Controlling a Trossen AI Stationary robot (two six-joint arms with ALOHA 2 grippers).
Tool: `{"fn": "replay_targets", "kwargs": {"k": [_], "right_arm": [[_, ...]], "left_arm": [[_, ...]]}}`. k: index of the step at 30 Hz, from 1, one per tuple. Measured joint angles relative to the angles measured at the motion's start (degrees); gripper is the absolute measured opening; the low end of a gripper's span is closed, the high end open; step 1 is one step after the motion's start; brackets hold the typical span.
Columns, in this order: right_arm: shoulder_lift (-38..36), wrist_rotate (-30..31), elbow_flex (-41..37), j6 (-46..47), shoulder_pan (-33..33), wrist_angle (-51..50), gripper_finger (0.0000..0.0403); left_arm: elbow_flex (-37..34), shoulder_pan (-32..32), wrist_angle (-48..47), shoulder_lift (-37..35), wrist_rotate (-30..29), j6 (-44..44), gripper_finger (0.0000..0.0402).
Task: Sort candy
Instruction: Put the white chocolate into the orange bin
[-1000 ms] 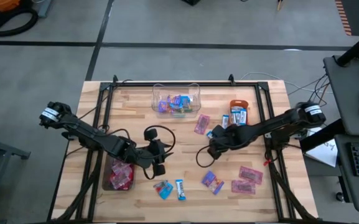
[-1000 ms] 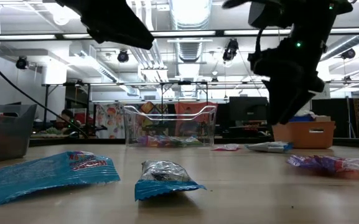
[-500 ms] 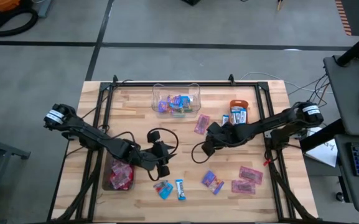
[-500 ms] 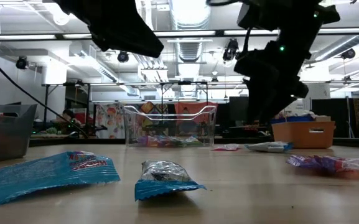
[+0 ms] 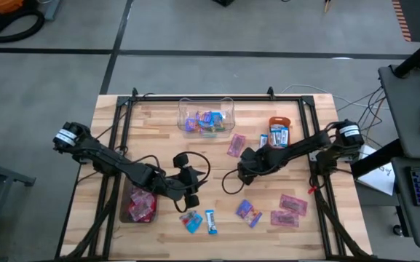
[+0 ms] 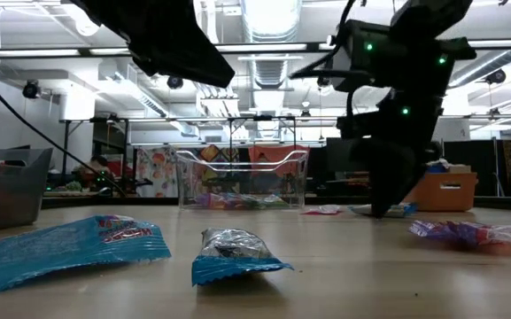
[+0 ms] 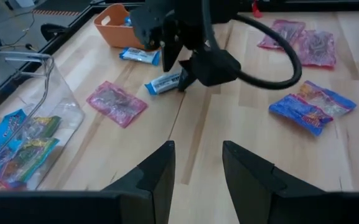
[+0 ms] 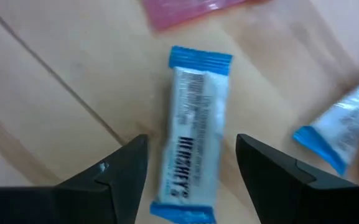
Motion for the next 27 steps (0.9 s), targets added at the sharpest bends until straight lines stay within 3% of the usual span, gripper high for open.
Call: {"fn": "replay_targets", "kwargs": {"k": [5,15,27], "right_arm": [[2.80,-1.76,0.24,-0.84,-0.07,2.15,0.0204],[0.24,-2.66,-0.07,-1.19,-0.13,2.49,0.0021],[-8.32,-3.27,0.79,-5.76,-0.38,2.04,0.0011]], "left_arm": [[0.00,0.00,-0.02,0.00,0.00,1.21,0.0118],[0.00,0.00,-0.01,-0.02,0.00,1.71,0.0118],[0.00,0.00,0.01,-0.02,-0.02,1.71,0.0118]]}}
